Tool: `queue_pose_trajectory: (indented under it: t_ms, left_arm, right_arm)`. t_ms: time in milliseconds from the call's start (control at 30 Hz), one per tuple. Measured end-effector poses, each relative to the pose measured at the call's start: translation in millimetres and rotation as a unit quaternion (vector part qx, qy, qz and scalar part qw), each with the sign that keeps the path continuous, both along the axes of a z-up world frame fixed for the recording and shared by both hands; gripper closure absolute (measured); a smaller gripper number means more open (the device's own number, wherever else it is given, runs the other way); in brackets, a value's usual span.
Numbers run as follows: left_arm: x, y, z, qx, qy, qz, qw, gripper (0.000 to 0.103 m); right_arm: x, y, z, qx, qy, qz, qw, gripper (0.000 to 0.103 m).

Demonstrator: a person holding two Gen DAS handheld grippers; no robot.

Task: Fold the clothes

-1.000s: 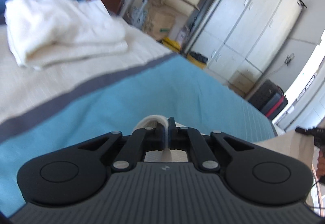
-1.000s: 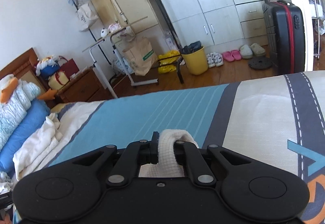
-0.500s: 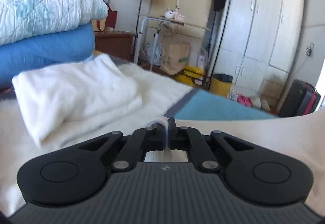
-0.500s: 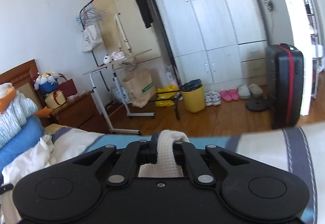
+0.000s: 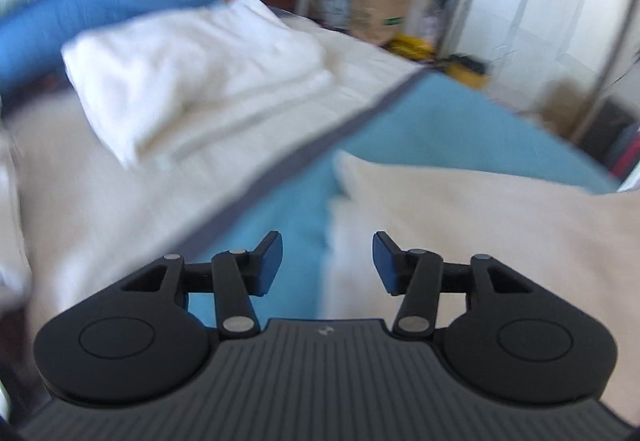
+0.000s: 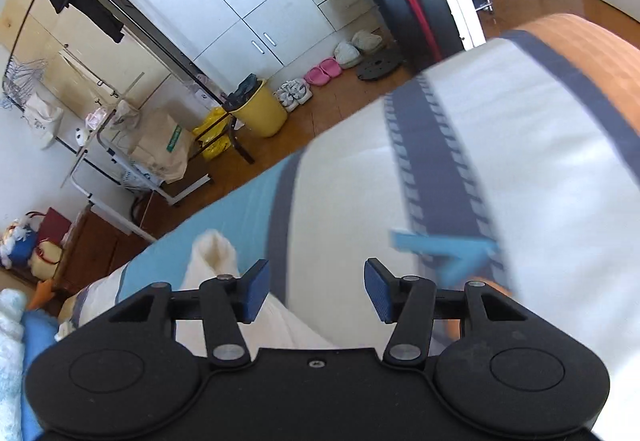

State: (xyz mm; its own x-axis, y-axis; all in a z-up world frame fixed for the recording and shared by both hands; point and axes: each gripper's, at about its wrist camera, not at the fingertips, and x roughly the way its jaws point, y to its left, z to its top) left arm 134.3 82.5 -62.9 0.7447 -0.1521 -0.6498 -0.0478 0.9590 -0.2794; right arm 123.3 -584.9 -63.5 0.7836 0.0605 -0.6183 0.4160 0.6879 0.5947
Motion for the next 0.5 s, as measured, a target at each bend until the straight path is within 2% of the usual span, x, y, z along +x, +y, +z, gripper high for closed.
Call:
queue_pose_trajectory:
  t_ms: [67, 133, 300, 400, 500]
  left_arm:
    - [-16.4, -2.6, 1.6, -0.041, 0.000, -0.021, 0.9989, 0.054]
    - [-24.5, -12.8, 0.7, -0.060, 0.006, -0.044, 0.9972, 0.053]
    - [-30.5, -44.8, -8.1, -0.017, 0.040, -0.077, 0.9961, 0.050]
    - [-39.2, -45.5, -13.8, -0.003, 0.068, -0.068, 0.9954, 0.046]
    - [-48.1, -28.9, -23.6, -0.042, 0.101, -0.052, 0.9927, 0.038]
  right_arm:
    - [-26.4, -2.1, -2.9, 0.028, -0.009, 0.010, 1.000, 0.046]
    - [-37.3, 8.0, -4.0, 0.025, 0.001, 0.033, 0.999, 0.046]
    - [-34.0, 39.6, -8.6, -0.009, 0.041, 0.106, 0.993, 0.045]
    - [-33.1, 53.6, -17.5, -0.064, 0.065, 0.117, 0.989, 0.036]
    - [-27.3, 53.3, -38.6, -0.072, 0.109, 0.137, 0.982, 0.034]
